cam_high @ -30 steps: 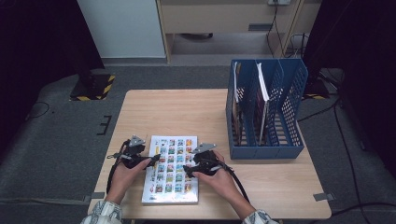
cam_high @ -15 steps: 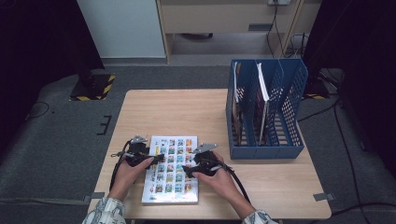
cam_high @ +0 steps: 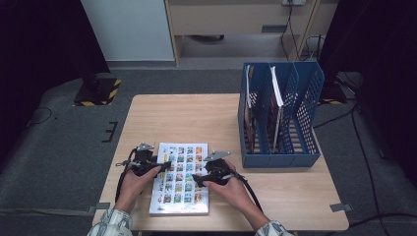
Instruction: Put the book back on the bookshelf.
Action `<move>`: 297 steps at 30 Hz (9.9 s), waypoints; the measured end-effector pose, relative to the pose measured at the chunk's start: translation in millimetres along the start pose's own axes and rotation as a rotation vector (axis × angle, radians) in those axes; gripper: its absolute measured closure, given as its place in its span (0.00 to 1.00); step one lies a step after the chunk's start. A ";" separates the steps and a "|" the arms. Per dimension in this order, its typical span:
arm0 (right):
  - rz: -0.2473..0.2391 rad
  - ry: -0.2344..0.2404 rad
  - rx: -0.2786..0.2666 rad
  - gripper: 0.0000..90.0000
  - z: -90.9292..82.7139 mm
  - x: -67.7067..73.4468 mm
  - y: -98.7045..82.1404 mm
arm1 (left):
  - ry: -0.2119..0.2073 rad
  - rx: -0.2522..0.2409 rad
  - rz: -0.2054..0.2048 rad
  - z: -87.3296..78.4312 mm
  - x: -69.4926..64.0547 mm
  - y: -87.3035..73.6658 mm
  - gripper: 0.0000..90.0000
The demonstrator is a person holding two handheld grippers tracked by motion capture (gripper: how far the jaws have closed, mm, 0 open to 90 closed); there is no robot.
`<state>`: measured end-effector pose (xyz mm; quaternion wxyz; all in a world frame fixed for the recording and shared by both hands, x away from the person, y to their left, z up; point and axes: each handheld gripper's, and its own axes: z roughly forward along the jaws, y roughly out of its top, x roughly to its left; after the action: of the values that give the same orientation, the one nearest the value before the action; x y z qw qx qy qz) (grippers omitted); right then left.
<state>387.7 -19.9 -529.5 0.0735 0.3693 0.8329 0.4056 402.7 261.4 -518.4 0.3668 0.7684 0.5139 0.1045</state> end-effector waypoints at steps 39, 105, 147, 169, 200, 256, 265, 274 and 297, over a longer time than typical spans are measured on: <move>-0.015 -0.002 -0.001 0.13 -0.1 -1.4 -1.8 | -0.044 -0.134 0.078 -14.7 -29.7 -4.7 0.89; 0.096 0.157 -0.001 0.04 4.2 -6.8 -1.0 | -0.215 -0.300 0.145 -48.8 -44.9 9.3 0.95; 0.058 0.109 -0.018 0.05 9.8 1.5 -1.1 | 0.056 -0.084 0.159 -15.3 -1.1 -18.1 0.43; 0.053 0.116 -0.018 0.08 26.8 0.6 14.6 | 0.041 -0.069 0.105 -16.0 0.4 -20.2 0.42; 0.095 0.129 0.033 0.25 37.7 1.0 37.1 | 0.039 -0.068 0.094 -16.0 0.8 -20.7 0.42; -0.030 0.031 -0.194 0.80 -0.8 15.7 79.2 | -0.106 -0.044 0.114 -10.5 -1.5 -21.0 0.20; -0.077 0.017 -0.267 0.81 -11.2 17.6 84.8 | -0.170 -0.049 0.106 -9.2 -2.3 -21.0 0.27; -0.106 0.025 -0.343 0.82 -21.4 20.3 89.5 | -0.231 -0.049 0.102 -8.2 -3.2 -20.5 0.33; -0.167 0.082 -0.416 0.82 -32.8 22.5 92.3 | -0.190 -0.094 0.055 -22.0 6.8 -11.3 0.79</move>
<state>409.0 11.7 -436.5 0.1477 0.2593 0.7611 0.5759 385.9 279.6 -511.9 0.4467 0.7705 0.4500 0.0653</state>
